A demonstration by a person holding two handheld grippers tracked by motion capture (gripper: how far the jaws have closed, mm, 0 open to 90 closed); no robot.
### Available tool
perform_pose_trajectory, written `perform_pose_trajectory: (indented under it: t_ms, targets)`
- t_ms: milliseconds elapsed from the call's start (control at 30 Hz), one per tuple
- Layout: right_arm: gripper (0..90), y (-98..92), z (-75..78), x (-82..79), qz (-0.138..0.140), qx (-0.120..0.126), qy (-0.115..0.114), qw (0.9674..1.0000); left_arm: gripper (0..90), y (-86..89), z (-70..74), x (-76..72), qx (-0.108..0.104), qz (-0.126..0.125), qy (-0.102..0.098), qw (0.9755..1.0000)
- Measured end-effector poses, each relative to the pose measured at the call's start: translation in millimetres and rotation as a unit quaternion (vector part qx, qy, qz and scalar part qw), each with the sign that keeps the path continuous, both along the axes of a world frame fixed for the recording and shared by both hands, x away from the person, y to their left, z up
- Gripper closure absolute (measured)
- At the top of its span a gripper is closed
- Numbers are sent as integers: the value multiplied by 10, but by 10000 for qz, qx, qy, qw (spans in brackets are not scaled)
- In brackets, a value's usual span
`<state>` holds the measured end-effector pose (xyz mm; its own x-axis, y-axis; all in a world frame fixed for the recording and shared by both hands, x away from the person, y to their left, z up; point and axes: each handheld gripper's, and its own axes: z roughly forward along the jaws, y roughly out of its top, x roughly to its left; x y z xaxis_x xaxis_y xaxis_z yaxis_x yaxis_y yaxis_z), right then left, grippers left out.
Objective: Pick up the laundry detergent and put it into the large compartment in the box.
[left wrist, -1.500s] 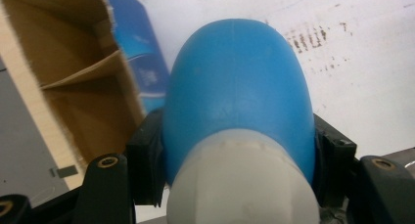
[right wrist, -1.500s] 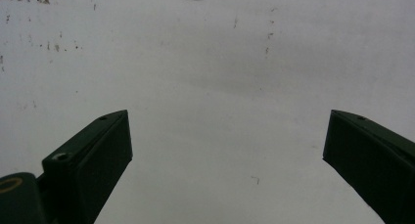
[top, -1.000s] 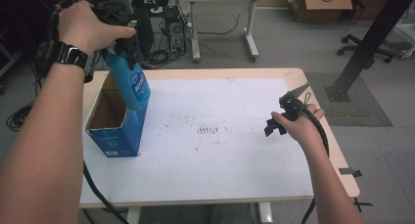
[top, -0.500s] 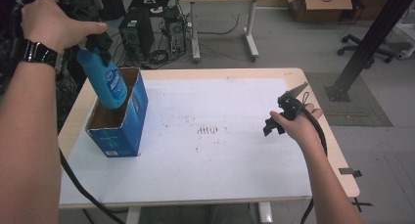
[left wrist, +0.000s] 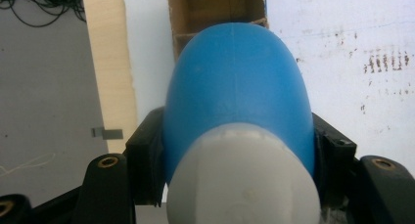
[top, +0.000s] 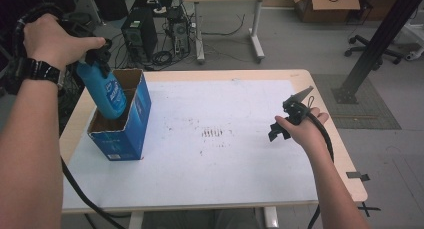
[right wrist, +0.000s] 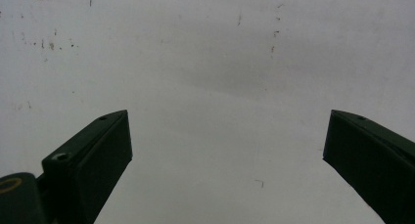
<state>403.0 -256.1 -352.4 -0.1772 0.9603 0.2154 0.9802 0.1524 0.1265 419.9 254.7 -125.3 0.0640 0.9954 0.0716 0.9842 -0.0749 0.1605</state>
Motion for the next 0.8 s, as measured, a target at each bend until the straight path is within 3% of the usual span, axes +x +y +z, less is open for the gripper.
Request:
perform_pose_trajectory:
  t_ms: [800]
  targets:
    - [44, 63, -58, -15, 81, -20, 17, 10000, 375, 93, -822, 96, -72, 33, 378, 9993]
